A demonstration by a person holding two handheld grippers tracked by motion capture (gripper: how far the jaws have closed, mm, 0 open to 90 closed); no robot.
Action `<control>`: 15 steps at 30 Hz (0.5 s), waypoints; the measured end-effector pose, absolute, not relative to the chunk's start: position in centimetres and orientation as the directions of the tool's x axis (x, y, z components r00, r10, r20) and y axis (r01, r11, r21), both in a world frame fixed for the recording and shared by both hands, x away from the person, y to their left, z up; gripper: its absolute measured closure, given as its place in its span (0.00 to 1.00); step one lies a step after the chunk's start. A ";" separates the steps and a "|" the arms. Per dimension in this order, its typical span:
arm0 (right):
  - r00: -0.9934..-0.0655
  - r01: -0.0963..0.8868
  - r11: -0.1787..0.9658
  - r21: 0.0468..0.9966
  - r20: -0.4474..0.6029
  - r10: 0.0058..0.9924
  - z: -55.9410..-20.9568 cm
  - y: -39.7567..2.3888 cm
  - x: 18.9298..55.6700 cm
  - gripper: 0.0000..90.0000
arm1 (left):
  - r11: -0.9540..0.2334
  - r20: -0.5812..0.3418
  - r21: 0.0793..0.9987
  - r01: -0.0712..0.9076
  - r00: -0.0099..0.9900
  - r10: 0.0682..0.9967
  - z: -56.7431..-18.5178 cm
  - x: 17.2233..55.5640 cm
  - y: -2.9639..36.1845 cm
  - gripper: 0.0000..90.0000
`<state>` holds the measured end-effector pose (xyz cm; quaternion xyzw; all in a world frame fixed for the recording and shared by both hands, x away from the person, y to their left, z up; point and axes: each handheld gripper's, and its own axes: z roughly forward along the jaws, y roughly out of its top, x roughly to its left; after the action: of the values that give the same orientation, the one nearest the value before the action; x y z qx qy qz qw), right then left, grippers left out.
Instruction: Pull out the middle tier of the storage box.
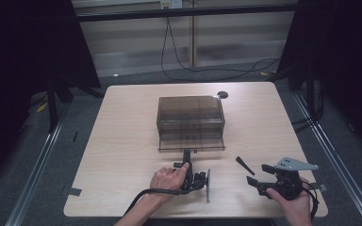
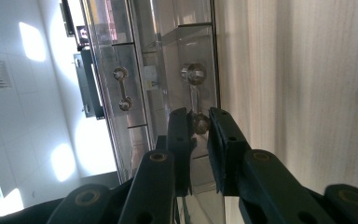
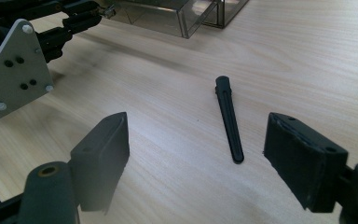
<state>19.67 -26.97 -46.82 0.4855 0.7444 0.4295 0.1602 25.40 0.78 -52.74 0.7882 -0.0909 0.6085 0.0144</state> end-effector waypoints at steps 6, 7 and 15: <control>-0.478 0.586 0.160 0.795 0.179 0.860 -46.8 -27.0 19.7 0.25 | -0.984 0.957 -0.089 -0.157 0.259 -0.128 -52.6 25.3 0.7 0.86; -0.477 0.585 0.160 0.795 0.178 0.861 -46.8 -27.0 19.7 0.25 | -0.981 0.957 -0.088 -0.174 0.257 -0.132 -52.7 25.2 0.7 0.84; -0.474 0.584 0.156 0.797 0.179 0.862 -46.8 -27.0 19.7 0.25 | -0.982 0.957 -0.059 -0.182 0.270 -0.108 -52.5 24.8 0.7 0.82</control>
<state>19.66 -27.05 -46.78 0.4865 0.7429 0.4305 0.1617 24.79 0.68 -52.53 0.7962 -0.0908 0.5973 0.0310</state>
